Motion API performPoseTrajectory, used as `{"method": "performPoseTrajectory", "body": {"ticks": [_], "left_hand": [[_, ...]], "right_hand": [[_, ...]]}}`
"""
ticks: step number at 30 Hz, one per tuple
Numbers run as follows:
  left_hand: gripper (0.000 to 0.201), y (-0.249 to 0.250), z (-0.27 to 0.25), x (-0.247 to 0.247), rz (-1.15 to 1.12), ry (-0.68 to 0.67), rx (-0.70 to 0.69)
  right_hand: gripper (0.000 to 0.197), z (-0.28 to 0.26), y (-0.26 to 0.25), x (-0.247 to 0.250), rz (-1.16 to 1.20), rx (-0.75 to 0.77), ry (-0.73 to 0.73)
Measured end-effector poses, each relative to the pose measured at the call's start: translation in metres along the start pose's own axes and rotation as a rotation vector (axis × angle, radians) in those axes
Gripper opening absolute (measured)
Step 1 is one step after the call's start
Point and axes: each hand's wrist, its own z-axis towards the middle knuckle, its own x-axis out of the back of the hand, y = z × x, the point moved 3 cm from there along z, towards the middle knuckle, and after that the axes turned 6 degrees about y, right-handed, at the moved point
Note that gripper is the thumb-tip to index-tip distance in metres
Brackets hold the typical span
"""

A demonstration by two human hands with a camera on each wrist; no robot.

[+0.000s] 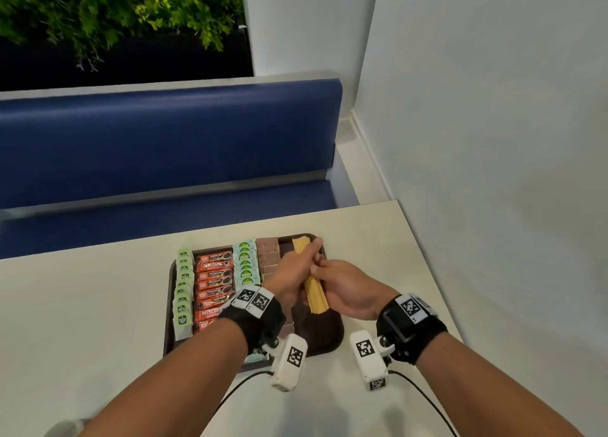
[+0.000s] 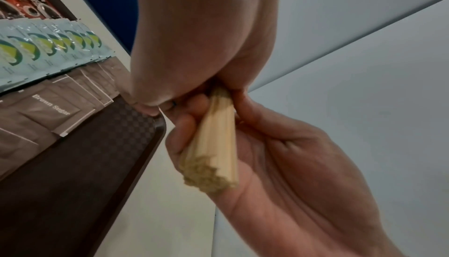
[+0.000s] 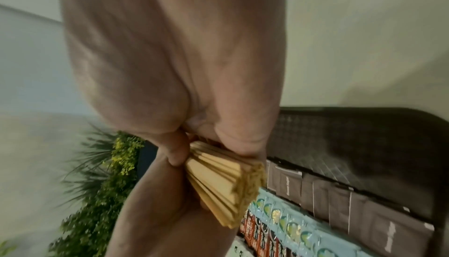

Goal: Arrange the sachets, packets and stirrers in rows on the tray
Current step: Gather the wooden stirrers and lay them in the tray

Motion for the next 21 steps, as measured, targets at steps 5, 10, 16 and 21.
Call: {"method": "performPoseTrajectory", "body": {"ticks": [5,10,16,21], "left_hand": [[0.040,-0.011,0.016,0.003,0.014,-0.057,0.092],[0.064,-0.019,0.030,0.009,0.085,-0.112,0.097],[0.073,-0.050,0.035,0.010,0.182,0.002,-0.036],[0.027,-0.090,0.030,0.002,0.105,0.209,-0.142]], "right_hand": [[0.037,0.011,0.004,0.011,-0.014,-0.035,-0.018],[0.031,0.025,0.007,0.024,-0.167,-0.038,-0.002],[0.034,0.036,0.017,0.034,-0.192,-0.036,0.077],[0.034,0.047,0.032,0.042,-0.280,-0.001,0.163]]}}
